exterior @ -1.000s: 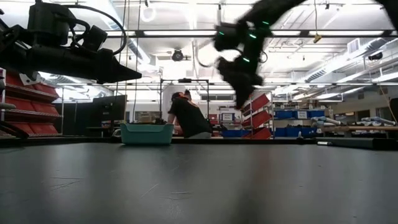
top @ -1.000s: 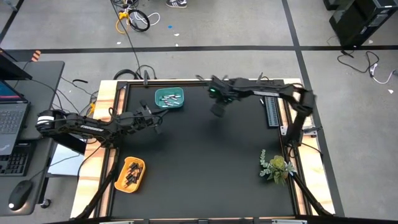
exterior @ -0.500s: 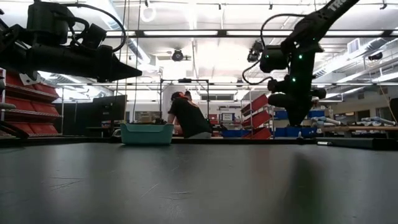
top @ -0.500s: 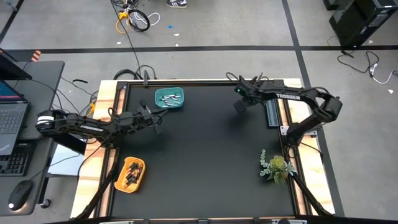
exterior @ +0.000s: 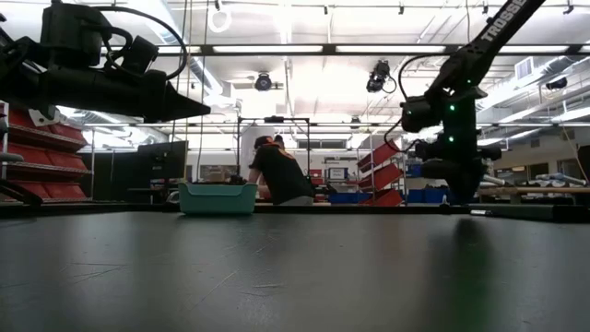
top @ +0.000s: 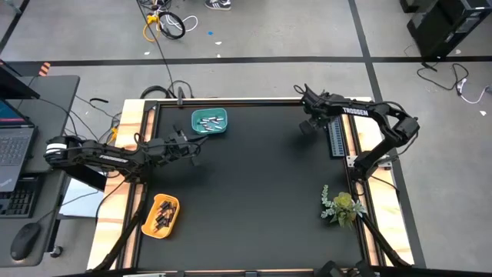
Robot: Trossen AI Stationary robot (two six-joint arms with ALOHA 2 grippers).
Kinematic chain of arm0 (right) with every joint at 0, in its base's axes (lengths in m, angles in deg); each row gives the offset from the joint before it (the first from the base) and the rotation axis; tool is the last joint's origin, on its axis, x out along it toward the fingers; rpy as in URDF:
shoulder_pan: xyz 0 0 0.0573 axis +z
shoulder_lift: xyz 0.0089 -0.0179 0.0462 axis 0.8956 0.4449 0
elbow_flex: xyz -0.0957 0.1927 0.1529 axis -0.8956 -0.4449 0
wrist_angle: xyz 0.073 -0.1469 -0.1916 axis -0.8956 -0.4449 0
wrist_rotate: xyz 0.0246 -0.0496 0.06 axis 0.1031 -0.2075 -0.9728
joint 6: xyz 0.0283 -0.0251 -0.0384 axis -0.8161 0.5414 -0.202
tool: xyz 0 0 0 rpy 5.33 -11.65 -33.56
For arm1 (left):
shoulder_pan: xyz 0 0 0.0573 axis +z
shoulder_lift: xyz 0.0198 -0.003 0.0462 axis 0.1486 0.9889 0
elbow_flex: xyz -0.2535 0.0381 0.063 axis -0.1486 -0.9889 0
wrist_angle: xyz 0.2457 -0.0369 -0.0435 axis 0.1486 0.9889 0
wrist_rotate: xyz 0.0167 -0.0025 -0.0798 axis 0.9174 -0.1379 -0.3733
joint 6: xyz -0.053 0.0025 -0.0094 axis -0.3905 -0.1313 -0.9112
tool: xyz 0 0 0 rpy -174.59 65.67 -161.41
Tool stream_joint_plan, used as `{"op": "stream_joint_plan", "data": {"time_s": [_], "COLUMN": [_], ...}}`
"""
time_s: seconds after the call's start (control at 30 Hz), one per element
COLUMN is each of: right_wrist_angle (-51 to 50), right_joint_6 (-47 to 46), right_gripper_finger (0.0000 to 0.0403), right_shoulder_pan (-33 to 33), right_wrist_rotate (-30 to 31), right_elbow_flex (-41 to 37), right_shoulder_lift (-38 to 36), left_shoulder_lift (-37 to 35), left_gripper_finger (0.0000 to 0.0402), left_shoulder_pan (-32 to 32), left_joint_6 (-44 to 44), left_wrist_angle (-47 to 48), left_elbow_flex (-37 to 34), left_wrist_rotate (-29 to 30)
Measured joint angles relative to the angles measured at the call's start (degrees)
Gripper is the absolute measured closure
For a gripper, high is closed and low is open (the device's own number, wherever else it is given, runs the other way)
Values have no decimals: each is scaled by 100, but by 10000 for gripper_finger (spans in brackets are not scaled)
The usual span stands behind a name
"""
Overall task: Sort batteries
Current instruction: Put the silver battery into the green bin
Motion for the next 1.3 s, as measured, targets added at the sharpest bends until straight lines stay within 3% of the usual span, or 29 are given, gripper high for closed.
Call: {"op": "stream_joint_plan", "data": {"time_s": [0.3, 0.63, 1.3], "right_wrist_angle": [21, 28, -39], "right_joint_6": [407, 635, 745], "right_gripper_finger": [263, 266, 270], "right_shoulder_pan": [-319, -557, -535], "right_wrist_rotate": [-14, -482, -458], "right_elbow_flex": [-174, -174, -106], "right_shoulder_lift": [0, 0, 190], "left_shoulder_lift": [0, 0, 0], "left_gripper_finger": [358, 358, 358], "left_shoulder_pan": [0, 0, -2], "left_joint_6": [10, 13, -17], "left_wrist_angle": [30, 32, 47], "left_elbow_flex": [2, 2, 2], "left_wrist_rotate": [-2, -2, -122]}}
